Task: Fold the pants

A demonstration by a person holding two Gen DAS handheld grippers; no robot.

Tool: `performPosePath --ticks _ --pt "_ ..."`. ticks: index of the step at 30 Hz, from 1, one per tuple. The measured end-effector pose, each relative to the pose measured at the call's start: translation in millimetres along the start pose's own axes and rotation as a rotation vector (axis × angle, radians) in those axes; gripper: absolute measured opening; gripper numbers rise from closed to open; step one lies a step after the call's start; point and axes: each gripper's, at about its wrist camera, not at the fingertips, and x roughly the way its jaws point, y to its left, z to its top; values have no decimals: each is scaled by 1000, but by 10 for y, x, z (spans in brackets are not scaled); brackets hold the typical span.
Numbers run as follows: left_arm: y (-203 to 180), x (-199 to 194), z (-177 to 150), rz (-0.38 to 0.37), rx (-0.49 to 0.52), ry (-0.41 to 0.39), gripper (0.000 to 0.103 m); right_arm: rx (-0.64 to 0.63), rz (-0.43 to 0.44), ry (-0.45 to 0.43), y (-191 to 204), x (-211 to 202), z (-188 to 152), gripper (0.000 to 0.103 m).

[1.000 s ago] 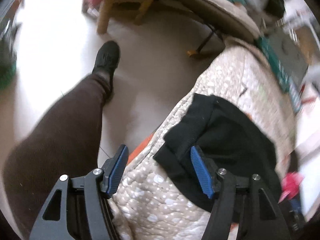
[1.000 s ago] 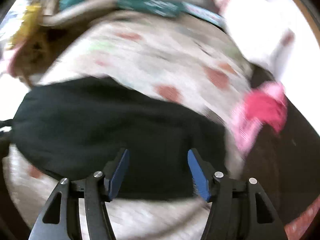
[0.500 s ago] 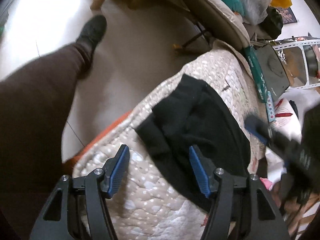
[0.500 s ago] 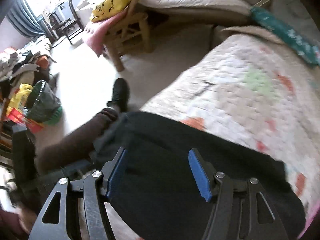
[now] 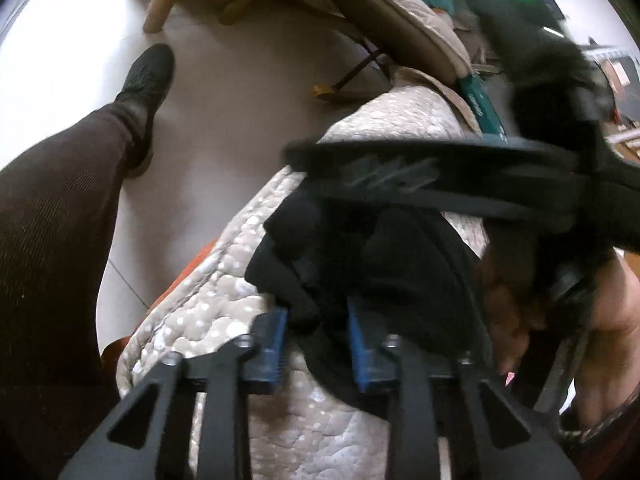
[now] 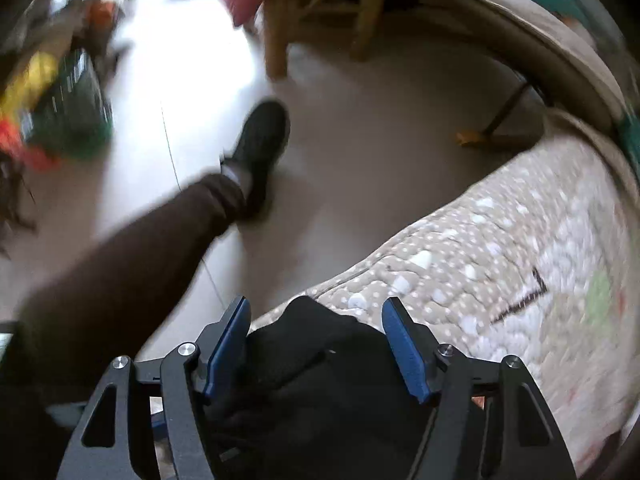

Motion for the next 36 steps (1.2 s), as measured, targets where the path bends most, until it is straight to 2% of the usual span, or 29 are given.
performPosePath --ticks 1,3,4,6,12,19,24,27,31,34,35,36 --pt "-23 1 5 -2 15 2 16 -32 -17 26 68 54 -3 70" --pt "-63 -22 9 2 37 -2 14 -70 -25 60 147 120 -38 27" --pt "-82 -43 9 -1 43 -5 14 -78 -39 75 177 145 -64 27" --pt "-128 -110 18 -14 55 -16 14 -78 -31 50 153 74 -115 24" --pt "-454 -344 56 -57 119 -54 14 47 45 -81 -96 -425 -207 23" --pt "-1163 -306 -86 -111 260 -9 14 221 66 -217 -605 -1020 -674 23" --pt "-1732 -9 -414 -91 423 59 14 400 74 -282 -1203 -1248 -1379 23" --pt "-1976 277 -688 -64 509 120 14 520 88 -304 -1501 -1211 -1890 23" --pt "-2184 625 -1141 6 669 175 14 664 106 -310 -1812 -1062 -2529 23" --pt "-2238 620 -1334 26 748 182 20 764 121 -312 -2006 -893 -2940 29" --pt "-2247 562 -1361 20 766 179 25 796 120 -316 -2054 -862 -3051 42" --pt "-2246 494 -1411 10 784 181 28 831 120 -322 -2108 -860 -3162 60"
